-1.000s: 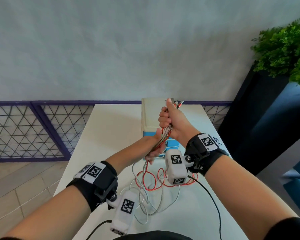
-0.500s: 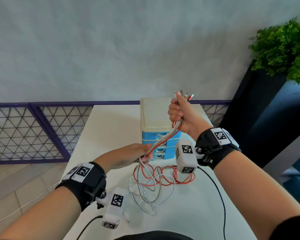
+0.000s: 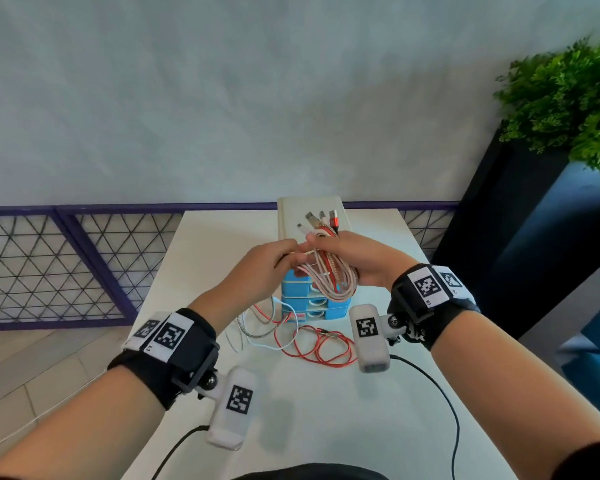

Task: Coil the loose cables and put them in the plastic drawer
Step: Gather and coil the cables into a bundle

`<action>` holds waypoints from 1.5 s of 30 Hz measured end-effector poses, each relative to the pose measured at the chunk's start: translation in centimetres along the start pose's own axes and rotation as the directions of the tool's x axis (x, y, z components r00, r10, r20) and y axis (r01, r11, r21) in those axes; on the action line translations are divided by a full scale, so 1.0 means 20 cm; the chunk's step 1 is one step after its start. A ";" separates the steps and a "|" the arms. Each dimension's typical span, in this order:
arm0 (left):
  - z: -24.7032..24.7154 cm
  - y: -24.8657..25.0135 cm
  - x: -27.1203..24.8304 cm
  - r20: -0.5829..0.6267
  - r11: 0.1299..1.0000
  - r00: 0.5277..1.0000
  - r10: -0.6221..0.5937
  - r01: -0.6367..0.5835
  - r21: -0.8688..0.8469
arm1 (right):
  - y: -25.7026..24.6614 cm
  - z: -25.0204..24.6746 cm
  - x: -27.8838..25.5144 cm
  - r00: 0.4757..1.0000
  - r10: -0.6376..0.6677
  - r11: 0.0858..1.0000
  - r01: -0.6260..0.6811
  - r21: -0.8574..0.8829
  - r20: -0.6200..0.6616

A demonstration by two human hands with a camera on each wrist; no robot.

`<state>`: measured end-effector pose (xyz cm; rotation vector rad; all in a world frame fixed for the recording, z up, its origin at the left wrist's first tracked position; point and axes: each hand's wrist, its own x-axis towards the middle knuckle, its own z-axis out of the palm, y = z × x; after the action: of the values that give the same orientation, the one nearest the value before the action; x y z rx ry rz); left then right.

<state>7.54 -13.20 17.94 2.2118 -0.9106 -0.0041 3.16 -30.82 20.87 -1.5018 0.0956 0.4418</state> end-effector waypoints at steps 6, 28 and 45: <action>0.00 0.01 0.00 -0.052 0.996 0.997 0.049 -0.053 -0.078 | 0.03 0.03 -0.02 0.972 0.091 0.990 -0.111 0.083 0.215; -0.19 -0.04 0.03 0.629 0.719 0.749 -0.206 0.552 -0.422 | 0.06 0.05 0.01 0.995 0.022 0.999 -0.019 -0.033 0.101; -0.14 -0.08 -0.06 0.684 0.449 0.729 0.004 0.610 -0.653 | 0.01 -0.01 0.06 0.994 -0.091 0.994 0.087 -0.058 -0.062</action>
<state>8.37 -10.03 18.72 1.3205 -0.5328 -1.1940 4.20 -30.67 20.19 -1.5686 0.0672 0.3268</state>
